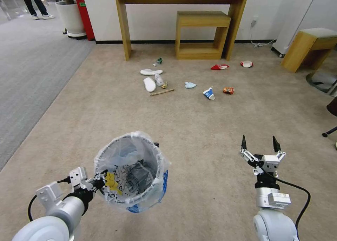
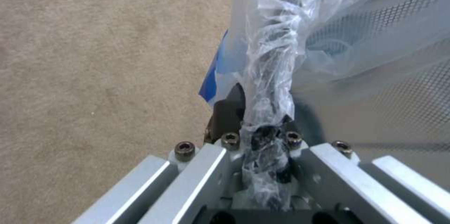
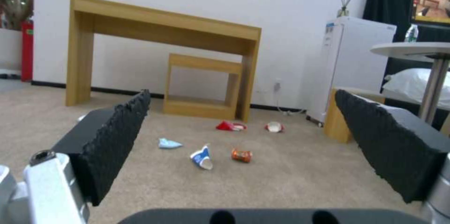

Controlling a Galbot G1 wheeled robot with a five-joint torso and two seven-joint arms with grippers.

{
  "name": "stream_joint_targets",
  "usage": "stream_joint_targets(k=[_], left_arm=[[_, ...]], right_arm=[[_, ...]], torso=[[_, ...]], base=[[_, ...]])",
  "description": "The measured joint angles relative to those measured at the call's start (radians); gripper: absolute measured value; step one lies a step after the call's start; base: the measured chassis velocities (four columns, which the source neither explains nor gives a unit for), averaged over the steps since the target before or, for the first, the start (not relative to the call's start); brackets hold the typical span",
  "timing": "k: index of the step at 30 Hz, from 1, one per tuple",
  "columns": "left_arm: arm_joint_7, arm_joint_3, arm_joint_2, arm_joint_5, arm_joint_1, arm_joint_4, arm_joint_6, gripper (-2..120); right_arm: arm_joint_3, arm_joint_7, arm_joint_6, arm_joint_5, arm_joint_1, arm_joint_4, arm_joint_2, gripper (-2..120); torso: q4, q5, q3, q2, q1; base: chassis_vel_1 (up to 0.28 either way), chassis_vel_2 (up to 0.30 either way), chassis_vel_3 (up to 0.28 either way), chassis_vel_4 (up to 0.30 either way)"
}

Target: Pick up the trash bin and place the garbage on the floor into it.

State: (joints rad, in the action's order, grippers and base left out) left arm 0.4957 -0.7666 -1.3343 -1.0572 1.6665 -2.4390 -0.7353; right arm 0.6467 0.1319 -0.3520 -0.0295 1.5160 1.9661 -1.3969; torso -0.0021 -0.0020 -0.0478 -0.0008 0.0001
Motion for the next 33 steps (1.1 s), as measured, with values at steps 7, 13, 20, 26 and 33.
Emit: stream_joint_targets(k=[7,13,20,26,33], left_arm=[[0.012,-0.012,-0.002,-0.022,0.006,-0.009,0.0,1],[0.015,-0.021,0.005,-0.028,0.006,-0.015,0.0,1],[0.03,-0.053,0.039,-0.047,-0.005,0.006,0.0,1],[0.031,-0.073,0.056,-0.06,-0.009,0.024,0.0,1],[0.031,-0.087,0.069,-0.075,-0.013,0.038,0.0,1]], right_arm=[[0.0,-0.014,-0.009,0.001,-0.002,-0.005,-0.002,100],[0.002,-0.015,-0.011,0.011,-0.004,-0.014,-0.005,100],[0.007,-0.015,-0.013,0.015,-0.006,-0.022,-0.003,100],[0.006,-0.012,-0.014,0.016,-0.01,-0.028,-0.004,100],[0.001,-0.012,-0.013,0.022,-0.016,-0.031,-0.008,100]], torso=[[0.0,-0.0001,0.0,0.0,0.0],[0.0,0.0,0.0,0.0,0.0],[0.0,-0.0001,0.0,0.0,0.0],[0.0,-0.0001,0.0,0.0,0.0],[-0.0001,0.0,0.0,0.0,0.0]], base=[[0.0,0.0,0.0,0.0],[0.0,0.0,0.0,0.0],[0.0,0.0,0.0,0.0],[0.0,0.0,0.0,0.0],[0.032,0.074,-0.037,-0.086]])
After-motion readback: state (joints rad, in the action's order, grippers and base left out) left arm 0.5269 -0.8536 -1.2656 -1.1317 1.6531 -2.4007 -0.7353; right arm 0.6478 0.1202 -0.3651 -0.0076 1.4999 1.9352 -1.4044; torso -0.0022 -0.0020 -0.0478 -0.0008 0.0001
